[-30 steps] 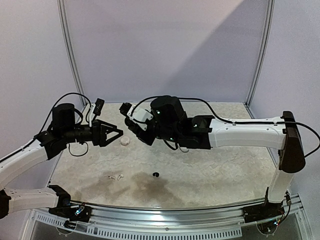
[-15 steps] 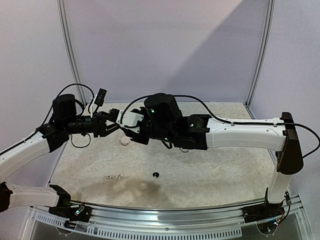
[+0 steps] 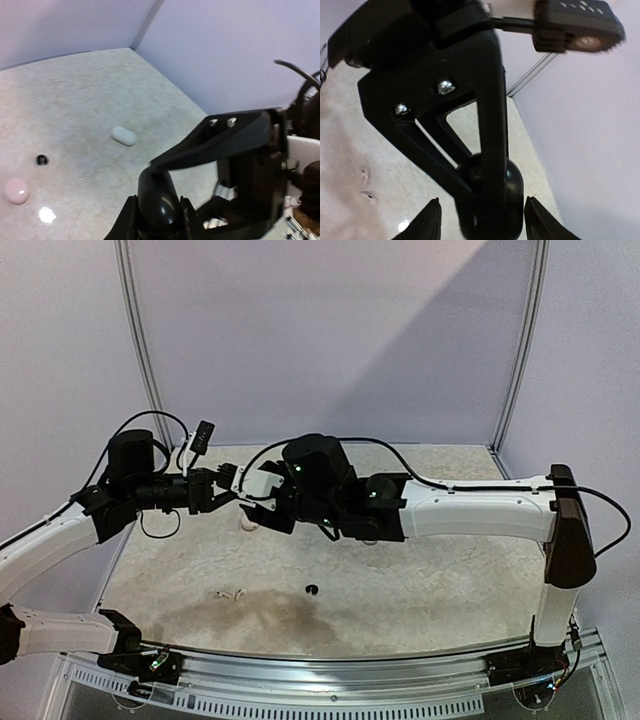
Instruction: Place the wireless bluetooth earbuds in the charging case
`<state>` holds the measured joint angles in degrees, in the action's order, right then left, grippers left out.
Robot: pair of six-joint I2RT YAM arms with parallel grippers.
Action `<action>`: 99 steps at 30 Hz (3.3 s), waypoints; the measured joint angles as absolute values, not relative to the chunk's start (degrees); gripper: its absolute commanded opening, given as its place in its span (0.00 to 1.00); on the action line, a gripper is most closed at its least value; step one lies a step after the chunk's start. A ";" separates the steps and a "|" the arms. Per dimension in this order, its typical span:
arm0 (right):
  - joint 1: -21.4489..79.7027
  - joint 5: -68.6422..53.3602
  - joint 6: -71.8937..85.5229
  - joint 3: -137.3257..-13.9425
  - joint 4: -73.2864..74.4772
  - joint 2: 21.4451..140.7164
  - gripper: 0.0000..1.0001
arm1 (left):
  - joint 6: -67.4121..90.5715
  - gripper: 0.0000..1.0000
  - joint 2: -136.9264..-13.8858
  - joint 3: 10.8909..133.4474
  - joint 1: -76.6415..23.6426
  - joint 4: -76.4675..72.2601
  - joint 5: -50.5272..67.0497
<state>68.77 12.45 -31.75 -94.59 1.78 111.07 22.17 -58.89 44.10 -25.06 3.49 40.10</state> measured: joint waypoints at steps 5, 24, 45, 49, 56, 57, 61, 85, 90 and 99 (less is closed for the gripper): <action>64.14 8.82 -20.75 -96.16 2.07 112.99 0.75 | 18.50 0.00 -58.72 44.82 -23.38 11.05 22.63; 53.87 9.30 21.26 -129.21 16.60 151.22 0.58 | 13.54 0.00 -55.70 42.83 -21.58 19.33 3.84; 54.43 14.39 26.98 -133.67 22.48 155.13 0.30 | 16.21 0.00 -54.98 40.66 -20.53 17.85 6.35; 54.78 14.90 26.28 -133.69 22.68 155.22 0.24 | 16.38 0.00 -54.98 40.49 -20.43 17.80 6.79; 55.07 14.79 24.97 -132.20 21.17 154.87 0.13 | 16.51 0.00 -54.96 40.32 -20.16 17.82 6.90; 55.13 14.76 24.71 -130.50 19.75 154.12 0.13 | 16.53 0.00 -54.96 40.32 -20.16 17.80 6.96; 55.11 14.22 23.16 -123.31 15.86 150.39 0.13 | 16.51 0.00 -54.85 40.34 -20.14 17.82 7.31; 59.37 8.62 18.96 -68.49 9.61 114.39 0.28 | 13.08 0.00 -51.83 38.68 -20.05 12.49 21.12; 59.64 8.16 19.92 -67.55 10.28 113.75 0.38 | 13.02 0.00 -51.70 38.44 -20.43 10.57 24.56; 59.68 7.29 17.61 -70.41 16.43 113.73 0.52 | 12.51 0.00 -51.62 38.44 -20.62 9.10 26.63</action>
